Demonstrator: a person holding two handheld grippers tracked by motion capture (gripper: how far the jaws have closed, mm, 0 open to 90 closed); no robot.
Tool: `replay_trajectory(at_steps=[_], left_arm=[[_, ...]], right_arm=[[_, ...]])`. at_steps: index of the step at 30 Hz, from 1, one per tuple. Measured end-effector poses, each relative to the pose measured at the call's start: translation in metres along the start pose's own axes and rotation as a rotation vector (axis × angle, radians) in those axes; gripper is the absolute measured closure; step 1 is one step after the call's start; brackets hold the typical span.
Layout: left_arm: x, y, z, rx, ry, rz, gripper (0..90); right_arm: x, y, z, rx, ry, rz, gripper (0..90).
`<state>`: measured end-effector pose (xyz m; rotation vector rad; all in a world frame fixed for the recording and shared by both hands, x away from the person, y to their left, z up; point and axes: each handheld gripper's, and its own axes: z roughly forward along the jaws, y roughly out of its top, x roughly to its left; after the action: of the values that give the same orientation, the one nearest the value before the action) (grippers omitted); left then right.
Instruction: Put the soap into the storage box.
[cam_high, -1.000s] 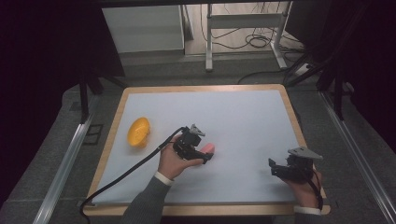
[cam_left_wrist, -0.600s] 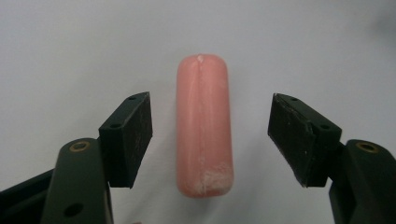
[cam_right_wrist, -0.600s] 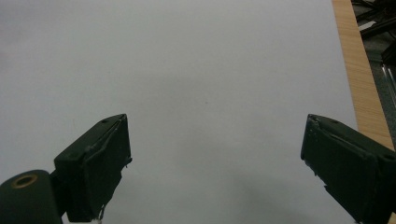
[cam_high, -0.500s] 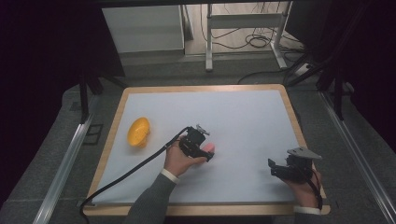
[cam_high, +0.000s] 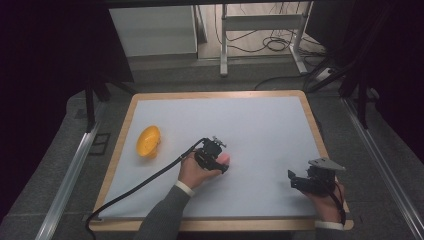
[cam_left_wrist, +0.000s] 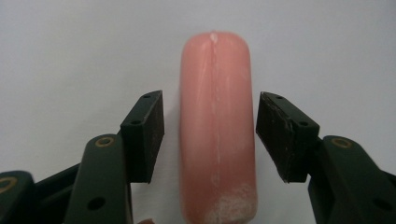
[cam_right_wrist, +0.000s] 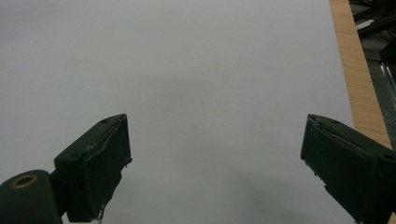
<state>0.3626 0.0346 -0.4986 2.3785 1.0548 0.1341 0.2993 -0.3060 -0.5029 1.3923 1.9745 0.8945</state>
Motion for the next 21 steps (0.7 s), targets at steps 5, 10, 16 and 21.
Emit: replay_trajectory(at_steps=[5,10,16,21], left_arm=[[0.0031,-0.0026,0.0042,0.01,-0.01,-0.013,51.5],[0.0074,-0.0073,0.0046,0.001,-0.036,-0.026,58.8],[0.0082,-0.0078,0.0036,0.007,-0.036,-0.018,59.8],[0.0086,-0.0085,0.0016,0.0,-0.032,-0.016,60.0]], right_arm=[[0.001,0.0004,-0.0002,-0.001,-0.002,-0.003,8.0],[0.0006,0.0,0.0003,0.001,-0.006,0.0,8.0],[0.0012,0.0002,0.0003,0.002,-0.007,-0.002,8.0],[0.0,0.0001,0.0,-0.002,-0.009,0.001,8.0]])
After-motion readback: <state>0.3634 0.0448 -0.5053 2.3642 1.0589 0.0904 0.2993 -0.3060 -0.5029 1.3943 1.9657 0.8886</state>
